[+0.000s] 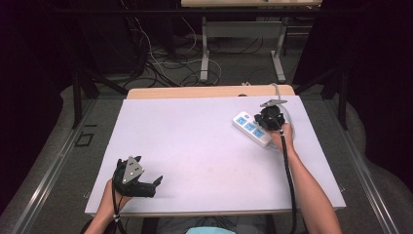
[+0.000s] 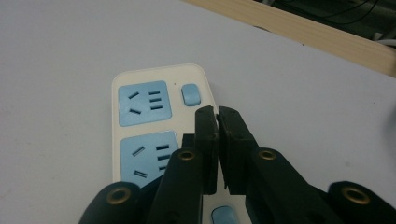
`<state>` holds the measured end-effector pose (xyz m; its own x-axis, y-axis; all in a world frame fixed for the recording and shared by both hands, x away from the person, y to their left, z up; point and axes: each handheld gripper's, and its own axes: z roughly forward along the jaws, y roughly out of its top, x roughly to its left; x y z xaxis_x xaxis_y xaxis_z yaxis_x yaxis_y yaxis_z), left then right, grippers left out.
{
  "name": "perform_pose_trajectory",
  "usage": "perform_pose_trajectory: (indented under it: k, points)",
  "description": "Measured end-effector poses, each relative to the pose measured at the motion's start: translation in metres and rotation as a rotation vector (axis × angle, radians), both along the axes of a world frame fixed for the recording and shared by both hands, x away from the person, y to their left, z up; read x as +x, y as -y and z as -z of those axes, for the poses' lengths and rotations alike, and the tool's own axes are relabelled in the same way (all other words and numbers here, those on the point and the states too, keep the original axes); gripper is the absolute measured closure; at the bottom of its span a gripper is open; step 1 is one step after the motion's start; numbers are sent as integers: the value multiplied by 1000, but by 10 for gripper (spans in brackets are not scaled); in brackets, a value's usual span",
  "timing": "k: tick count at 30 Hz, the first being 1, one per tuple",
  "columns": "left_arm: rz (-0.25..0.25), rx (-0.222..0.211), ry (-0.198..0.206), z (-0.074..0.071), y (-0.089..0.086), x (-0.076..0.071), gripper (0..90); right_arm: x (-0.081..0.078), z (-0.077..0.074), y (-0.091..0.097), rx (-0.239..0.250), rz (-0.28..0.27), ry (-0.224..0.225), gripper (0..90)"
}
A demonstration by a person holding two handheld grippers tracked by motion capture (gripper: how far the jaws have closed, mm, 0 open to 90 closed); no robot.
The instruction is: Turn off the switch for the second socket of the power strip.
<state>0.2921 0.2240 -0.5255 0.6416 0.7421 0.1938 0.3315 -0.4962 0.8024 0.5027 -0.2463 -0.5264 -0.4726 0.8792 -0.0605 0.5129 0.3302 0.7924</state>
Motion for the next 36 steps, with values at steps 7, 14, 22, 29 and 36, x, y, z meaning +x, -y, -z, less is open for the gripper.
perform_pose_trajectory:
  k: [7,14,22,29,36]
  points:
    - [0,-1,2,0,-1,0,7,-1,-6,-1,33,-15,-19,577]
    - [-1,-1,2,0,-1,0,7,-6,-13,-1,46,-45,-11,313]
    - [0,2,1,0,-1,0,7,-10,-17,-3,79,-110,-21,132]
    - [-2,-1,5,0,-2,-1,7,-15,-21,-6,78,-136,-22,50]
    - [2,4,1,-1,-2,-1,7,-19,-24,-7,79,-151,-26,0]
